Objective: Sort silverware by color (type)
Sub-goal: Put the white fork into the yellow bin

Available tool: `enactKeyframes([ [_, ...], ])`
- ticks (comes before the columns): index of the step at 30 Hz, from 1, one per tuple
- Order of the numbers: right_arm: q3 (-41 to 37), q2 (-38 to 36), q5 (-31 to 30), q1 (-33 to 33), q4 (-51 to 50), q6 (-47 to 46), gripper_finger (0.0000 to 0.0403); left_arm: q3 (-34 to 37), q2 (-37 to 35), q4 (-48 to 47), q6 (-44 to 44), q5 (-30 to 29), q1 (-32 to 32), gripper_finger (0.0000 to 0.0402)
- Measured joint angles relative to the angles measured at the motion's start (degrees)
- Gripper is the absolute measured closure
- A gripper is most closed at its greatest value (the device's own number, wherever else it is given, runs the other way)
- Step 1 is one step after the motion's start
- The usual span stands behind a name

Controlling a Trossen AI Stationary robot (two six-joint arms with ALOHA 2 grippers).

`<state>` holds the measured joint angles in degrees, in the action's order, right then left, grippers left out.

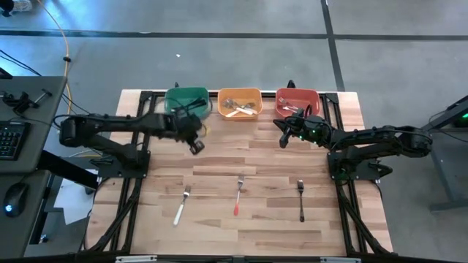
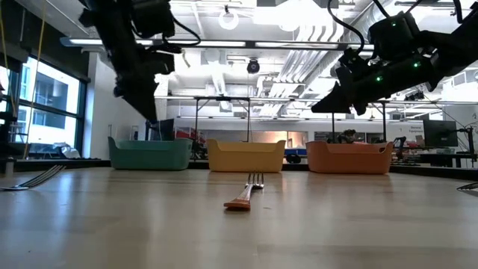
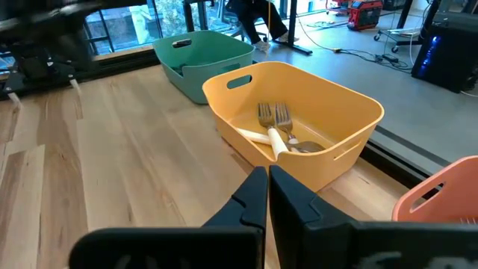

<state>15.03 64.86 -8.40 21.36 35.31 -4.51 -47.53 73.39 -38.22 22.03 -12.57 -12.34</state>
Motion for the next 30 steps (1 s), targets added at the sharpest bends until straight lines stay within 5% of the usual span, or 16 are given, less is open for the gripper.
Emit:
enactKeyframes([
  [7, 0.0, 0.0, 0.0, 0.0, 0.0, -0.2, 0.0403, 0.0, 0.4, -5.8, 27.5, 6.3, 15.8, 0.0375],
  [16, 0.0, 0.0, 0.0, 0.0, 0.1, 0.0, 0.0403, -0.1, 4.4, -5.2, 57.1, 13.7, 36.3, 0.0293],
  [21, 0.0, 0.0, 0.0, 0.0, 0.1, 0.0, 0.0403, -0.1, 10.4, -4.6, 66.0, 14.9, 42.1, 0.0256],
  [30, 0.0, 0.0, 0.0, 0.0, 0.2, -0.2, 0.0403, 0.0, 18.6, 0.3, 68.9, 15.3, 43.2, 0.0241],
])
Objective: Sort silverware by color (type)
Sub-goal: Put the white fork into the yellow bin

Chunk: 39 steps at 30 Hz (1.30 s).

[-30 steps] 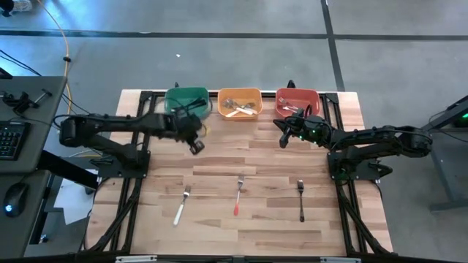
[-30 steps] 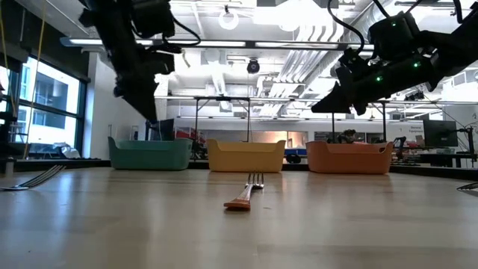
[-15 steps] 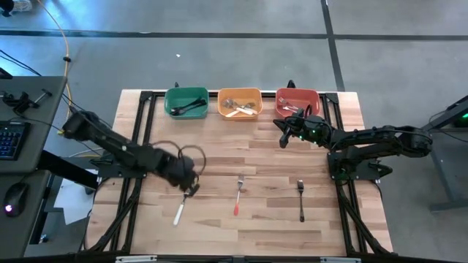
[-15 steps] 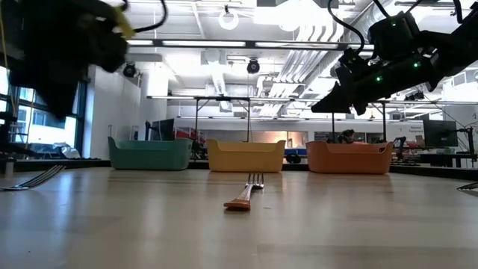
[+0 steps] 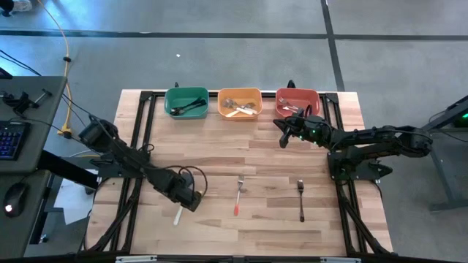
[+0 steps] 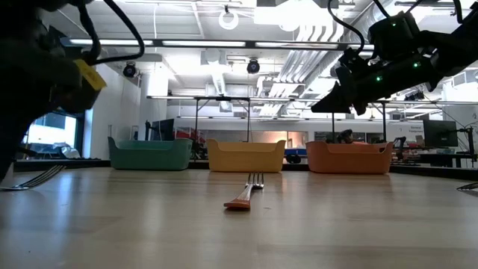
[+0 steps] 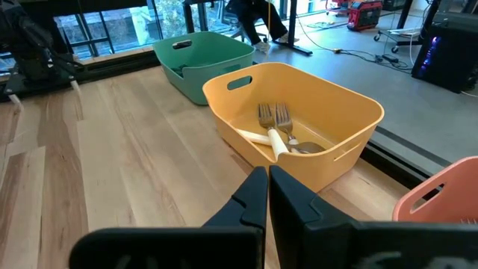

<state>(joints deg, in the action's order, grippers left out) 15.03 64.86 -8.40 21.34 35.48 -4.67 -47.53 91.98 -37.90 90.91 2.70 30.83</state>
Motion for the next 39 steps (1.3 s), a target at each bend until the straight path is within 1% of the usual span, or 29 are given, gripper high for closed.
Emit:
enactKeyframes([
  [3, 0.0, 0.0, 0.0, 0.0, 0.0, 0.0, 0.0403, -0.2, 1.7, 0.5, 0.6, 0.7, 0.0, 0.0252],
  [6, 0.0, 0.0, 0.0, 0.0, 0.0, 0.0, 0.0403, -0.3, 2.9, 0.1, 0.4, 1.5, -0.1, 0.0279],
  [9, 0.0, 0.0, 0.0, 0.0, 0.0, 0.2, 0.0403, -0.2, 2.9, -0.3, -2.0, 1.2, 0.3, 0.0318],
  [13, 0.0, 0.0, 0.0, 0.0, 0.0, 0.2, 0.0403, -0.2, 2.8, -0.5, -6.1, 1.4, -0.1, 0.038],
  [14, 0.0, 0.0, 0.0, 0.0, 0.0, 0.2, 0.0403, -0.1, 2.7, -0.5, -7.4, 1.8, -0.5, 0.0389],
  [18, 0.0, 0.0, 0.0, 0.0, 0.0, 0.2, 0.0403, -0.1, 1.8, -1.3, -14.3, 3.1, -4.1, 0.0393],
  [20, 0.0, 0.0, 0.0, 0.0, 0.0, 0.2, 0.0403, 0.0, 1.3, -1.5, -19.0, 1.6, -7.3, 0.0397],
  [22, 0.0, 0.0, 0.0, 0.0, -0.1, 0.2, 0.0403, 0.1, 0.2, -1.5, -24.2, -3.5, -11.0, 0.0398],
  [24, 0.0, 0.0, 0.0, 0.0, -0.1, 0.2, 0.0403, 0.1, -1.1, -1.5, -29.0, -5.6, -14.8, 0.0399],
  [27, 0.0, 0.0, 0.0, 0.0, -0.1, 0.2, 0.0403, -0.1, -3.5, -1.5, -37.3, -6.2, -20.6, 0.0399],
  [29, 0.0, 0.0, 0.0, 0.0, -0.1, 0.2, 0.0403, -1.0, -4.8, -1.5, -43.3, -8.2, -24.9, 0.04],
  [34, 0.0, 0.0, 0.0, 0.0, -0.1, 0.2, 0.0403, -6.3, -5.5, -1.5, -60.2, -10.7, -36.6, 0.04],
  [36, 0.0, 0.0, 0.0, 0.0, -0.1, 0.2, 0.0403, -8.9, -4.7, -0.4, -67.1, -12.7, -41.1, 0.0401],
  [39, 0.0, 0.0, 0.0, 0.0, -0.1, 0.2, 0.0403, -12.8, -3.0, 2.3, -76.3, -13.4, -47.2, 0.0401],
])
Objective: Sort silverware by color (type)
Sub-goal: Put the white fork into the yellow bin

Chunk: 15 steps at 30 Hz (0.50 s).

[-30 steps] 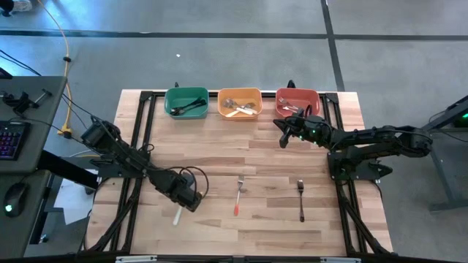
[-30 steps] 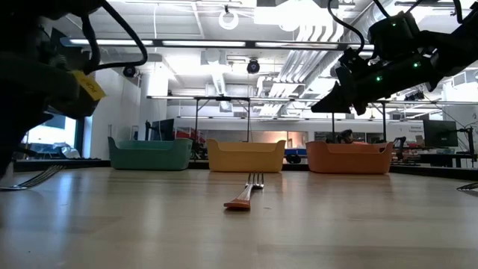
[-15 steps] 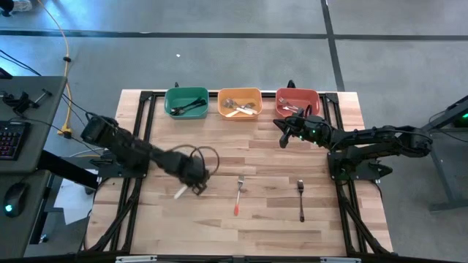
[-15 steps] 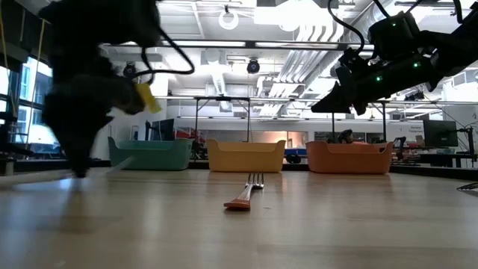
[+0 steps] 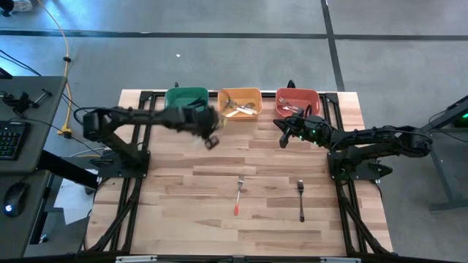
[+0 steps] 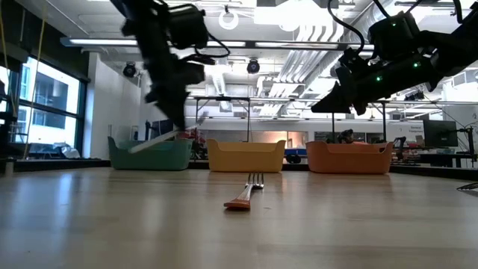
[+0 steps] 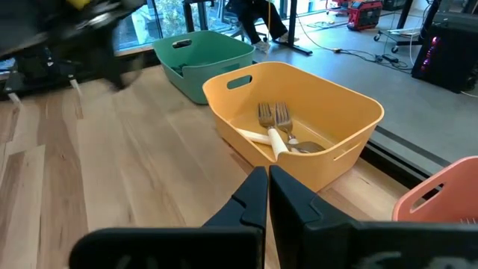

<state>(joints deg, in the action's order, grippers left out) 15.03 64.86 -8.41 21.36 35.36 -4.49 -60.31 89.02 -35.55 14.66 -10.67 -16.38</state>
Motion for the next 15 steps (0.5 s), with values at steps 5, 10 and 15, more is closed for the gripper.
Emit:
enactKeyframes([
  [5, 0.0, 0.0, 0.0, 0.0, 0.0, 0.0, 0.0403, -7.6, 3.9, 4.4, -12.1, 0.0, -7.7, 0.0401],
  [10, 0.0, 0.0, 0.0, 0.0, 0.0, 0.0, 0.0403, -16.4, 9.8, 7.7, -19.3, 1.9, -11.3, 0.04],
  [15, 0.0, 0.0, 0.0, 0.0, 0.0, 0.0, 0.0403, -26.7, 16.8, 9.8, -23.8, 4.6, -11.9, 0.0398],
])
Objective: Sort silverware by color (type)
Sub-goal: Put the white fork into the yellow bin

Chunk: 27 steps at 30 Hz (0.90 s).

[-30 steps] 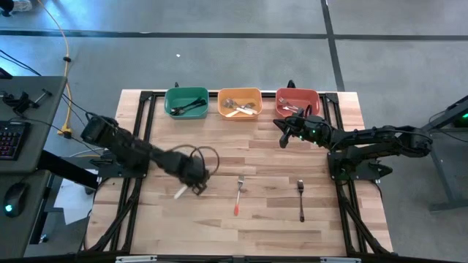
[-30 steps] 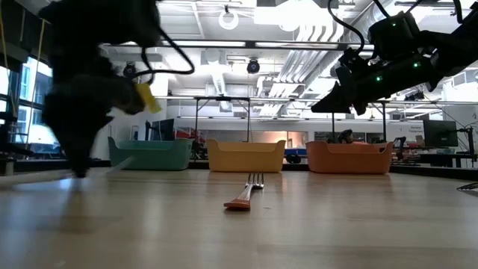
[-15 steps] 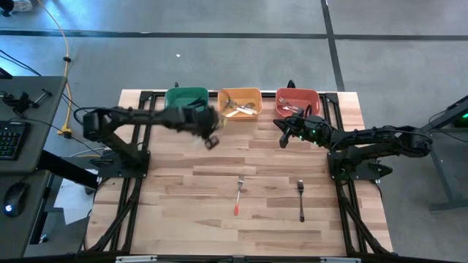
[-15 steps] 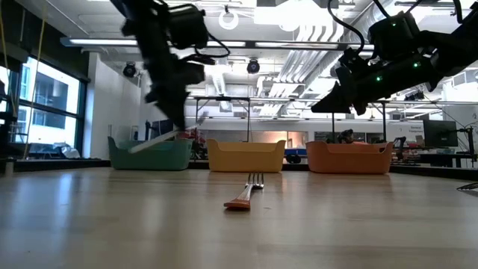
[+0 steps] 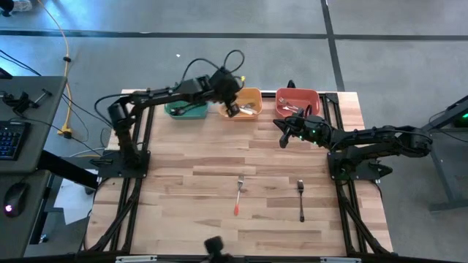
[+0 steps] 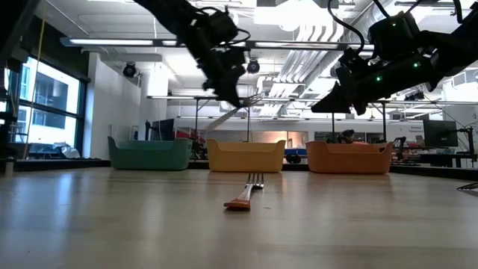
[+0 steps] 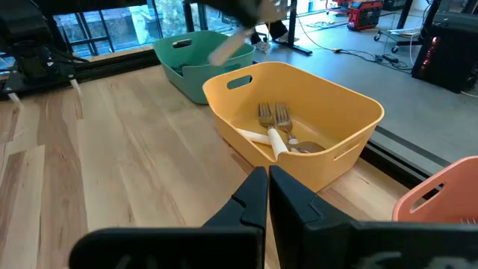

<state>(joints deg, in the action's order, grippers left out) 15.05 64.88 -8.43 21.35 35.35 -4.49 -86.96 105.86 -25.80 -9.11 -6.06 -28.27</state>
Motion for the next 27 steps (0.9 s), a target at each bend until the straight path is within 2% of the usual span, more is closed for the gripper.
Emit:
enactKeyframes([
  [4, 0.0, 0.0, 0.0, 0.0, 0.0, 0.0, 0.0403, -6.6, 5.1, 0.2, -2.0, 1.9, -0.2, 0.0399],
  [7, 0.0, 0.0, 0.0, 0.0, 0.0, 0.0, 0.0403, -8.4, 8.1, 0.0, -2.2, 2.1, -0.2, 0.0399],
  [15, 0.0, 0.0, 0.0, 0.0, 0.0, 0.0, 0.0403, -8.5, 13.7, 1.2, -1.7, 4.4, -0.7, 0.0401],
  [22, 0.0, 0.0, 0.0, 0.0, 0.0, 0.0, 0.0403, -8.5, 14.5, 3.0, 0.9, 4.3, -0.5, 0.0399],
  [27, 0.0, 0.0, 0.0, 0.0, 0.0, 0.0, 0.0403, -8.5, 14.5, 2.6, 1.5, 3.5, -0.6, 0.038],
])
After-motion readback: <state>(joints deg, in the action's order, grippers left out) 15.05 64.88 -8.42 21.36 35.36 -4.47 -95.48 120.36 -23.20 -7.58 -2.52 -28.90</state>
